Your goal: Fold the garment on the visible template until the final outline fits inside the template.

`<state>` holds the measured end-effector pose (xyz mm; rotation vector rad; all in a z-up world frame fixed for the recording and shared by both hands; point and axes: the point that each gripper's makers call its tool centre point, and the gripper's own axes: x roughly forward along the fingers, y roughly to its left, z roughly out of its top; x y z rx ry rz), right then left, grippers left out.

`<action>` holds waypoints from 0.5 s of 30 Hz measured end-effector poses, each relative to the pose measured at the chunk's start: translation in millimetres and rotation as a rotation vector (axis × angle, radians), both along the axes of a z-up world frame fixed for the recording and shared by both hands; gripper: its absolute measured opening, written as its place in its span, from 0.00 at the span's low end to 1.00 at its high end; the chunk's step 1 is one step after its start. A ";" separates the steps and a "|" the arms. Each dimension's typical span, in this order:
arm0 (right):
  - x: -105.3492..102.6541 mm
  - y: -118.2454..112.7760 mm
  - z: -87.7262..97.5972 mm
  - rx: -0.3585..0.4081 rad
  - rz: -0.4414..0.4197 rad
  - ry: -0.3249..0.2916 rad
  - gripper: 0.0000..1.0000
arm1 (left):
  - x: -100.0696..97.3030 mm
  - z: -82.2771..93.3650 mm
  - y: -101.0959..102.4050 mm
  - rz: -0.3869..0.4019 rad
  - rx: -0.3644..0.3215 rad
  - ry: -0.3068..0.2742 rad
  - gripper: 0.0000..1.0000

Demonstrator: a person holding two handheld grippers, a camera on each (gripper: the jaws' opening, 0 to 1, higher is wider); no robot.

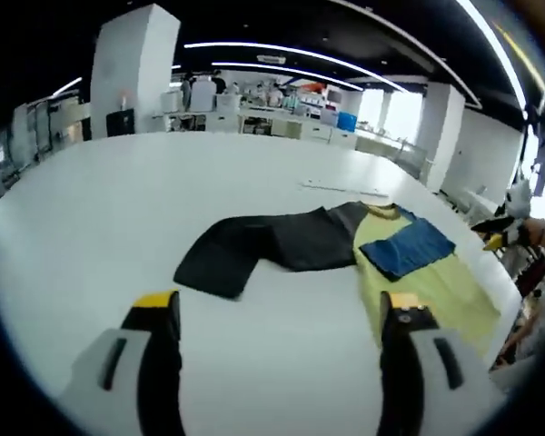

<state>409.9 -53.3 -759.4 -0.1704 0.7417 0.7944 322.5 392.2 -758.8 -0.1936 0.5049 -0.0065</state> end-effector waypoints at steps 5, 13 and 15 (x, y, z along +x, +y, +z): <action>-8.9 -10.5 7.8 0.013 0.007 -0.034 1.00 | 5.8 -6.1 9.3 0.043 -0.002 0.019 0.76; -34.5 -23.2 16.3 -0.006 0.018 -0.067 1.00 | 7.6 -31.2 30.7 0.180 0.010 0.071 0.56; -40.9 -25.9 17.1 -0.020 0.033 -0.078 1.00 | 6.6 -37.3 34.0 0.214 -0.014 0.075 0.51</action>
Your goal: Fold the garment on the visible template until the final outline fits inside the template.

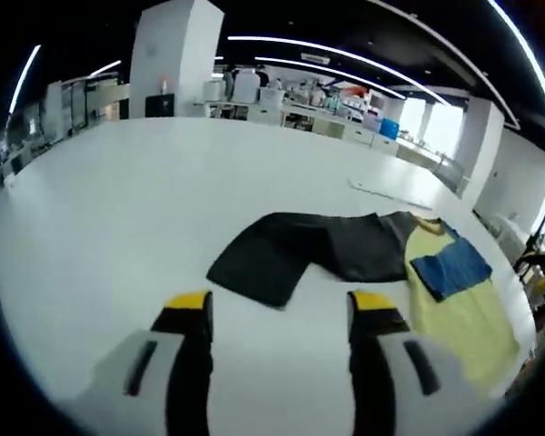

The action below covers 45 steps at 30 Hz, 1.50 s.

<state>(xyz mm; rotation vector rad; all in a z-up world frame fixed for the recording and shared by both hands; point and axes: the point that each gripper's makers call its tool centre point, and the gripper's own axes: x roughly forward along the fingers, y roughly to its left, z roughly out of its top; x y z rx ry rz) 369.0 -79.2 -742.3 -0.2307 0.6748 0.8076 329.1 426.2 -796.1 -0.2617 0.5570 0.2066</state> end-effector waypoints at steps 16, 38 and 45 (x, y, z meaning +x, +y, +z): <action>-33.2 -0.3 20.7 0.075 0.002 -0.040 1.00 | 21.0 -24.0 7.3 0.123 -0.037 0.052 0.38; -53.4 7.9 18.1 0.043 0.017 -0.067 1.00 | 31.8 -40.7 5.9 0.178 0.030 0.111 0.22; -54.0 6.2 14.7 -0.011 0.010 -0.085 1.00 | 30.0 -42.0 15.0 0.273 -0.021 0.097 0.08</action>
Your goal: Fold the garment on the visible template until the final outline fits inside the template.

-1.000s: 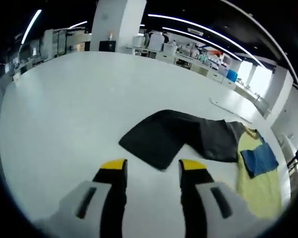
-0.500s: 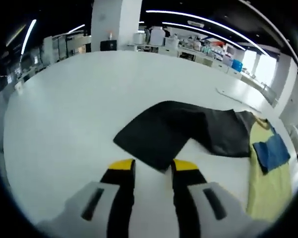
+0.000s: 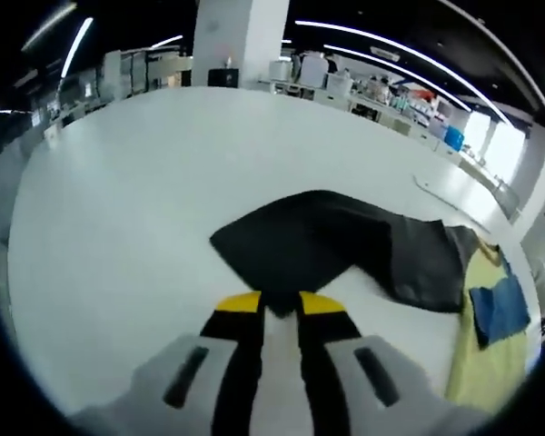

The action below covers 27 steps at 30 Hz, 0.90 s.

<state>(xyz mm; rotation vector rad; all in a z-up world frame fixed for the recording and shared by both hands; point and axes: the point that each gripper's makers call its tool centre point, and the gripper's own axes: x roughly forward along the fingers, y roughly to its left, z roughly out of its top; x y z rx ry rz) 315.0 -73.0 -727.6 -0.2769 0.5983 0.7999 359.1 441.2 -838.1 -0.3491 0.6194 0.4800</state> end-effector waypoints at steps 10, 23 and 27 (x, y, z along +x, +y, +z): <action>1.1 2.0 -4.1 0.016 -0.016 0.012 1.00 | 3.8 -0.1 6.5 -0.052 -0.031 0.020 0.00; -0.8 3.7 -6.8 0.008 -0.013 0.021 1.00 | -10.8 4.1 45.4 -0.084 0.015 0.072 0.00; -0.9 3.6 -5.4 0.007 -0.014 0.021 1.00 | -6.0 5.2 52.4 -0.285 0.164 0.180 0.00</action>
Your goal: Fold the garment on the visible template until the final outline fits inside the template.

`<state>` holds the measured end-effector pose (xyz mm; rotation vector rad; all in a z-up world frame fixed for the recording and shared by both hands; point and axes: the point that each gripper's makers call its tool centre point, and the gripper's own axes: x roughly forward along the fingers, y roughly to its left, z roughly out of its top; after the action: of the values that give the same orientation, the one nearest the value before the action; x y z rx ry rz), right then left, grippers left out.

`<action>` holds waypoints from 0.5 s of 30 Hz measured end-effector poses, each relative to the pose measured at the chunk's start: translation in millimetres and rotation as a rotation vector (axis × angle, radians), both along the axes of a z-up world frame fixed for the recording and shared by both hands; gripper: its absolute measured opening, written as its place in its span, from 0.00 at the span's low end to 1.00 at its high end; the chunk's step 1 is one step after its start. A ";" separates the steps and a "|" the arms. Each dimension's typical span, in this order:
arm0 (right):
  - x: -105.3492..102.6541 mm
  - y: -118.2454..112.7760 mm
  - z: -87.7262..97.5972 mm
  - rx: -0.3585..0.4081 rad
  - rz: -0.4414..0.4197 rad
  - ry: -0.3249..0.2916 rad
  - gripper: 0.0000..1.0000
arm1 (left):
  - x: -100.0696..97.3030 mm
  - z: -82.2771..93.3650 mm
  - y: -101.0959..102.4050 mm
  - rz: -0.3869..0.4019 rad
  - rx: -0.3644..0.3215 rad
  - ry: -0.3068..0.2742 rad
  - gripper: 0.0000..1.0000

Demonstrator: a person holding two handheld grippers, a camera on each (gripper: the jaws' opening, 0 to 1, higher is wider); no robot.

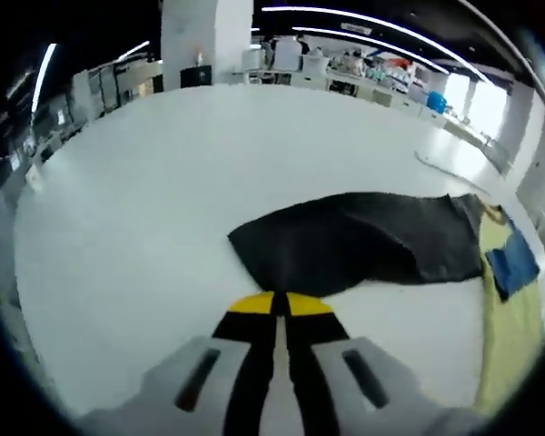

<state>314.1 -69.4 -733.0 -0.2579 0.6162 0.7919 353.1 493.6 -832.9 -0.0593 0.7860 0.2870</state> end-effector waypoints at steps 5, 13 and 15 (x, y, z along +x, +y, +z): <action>2.0 -0.9 1.6 -0.012 -0.006 0.003 1.00 | 3.2 6.4 5.0 -0.080 0.061 0.034 0.00; 6.8 2.7 7.8 0.001 -0.004 -0.010 1.00 | -2.5 3.7 22.9 -0.140 0.149 0.105 0.00; 6.1 3.2 6.3 -0.013 -0.001 -0.012 1.00 | 3.4 -0.5 26.2 -0.131 0.102 0.082 0.00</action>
<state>320.3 -66.2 -726.7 -0.2741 0.6103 0.7849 356.4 519.7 -833.4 0.1004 0.8519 0.2059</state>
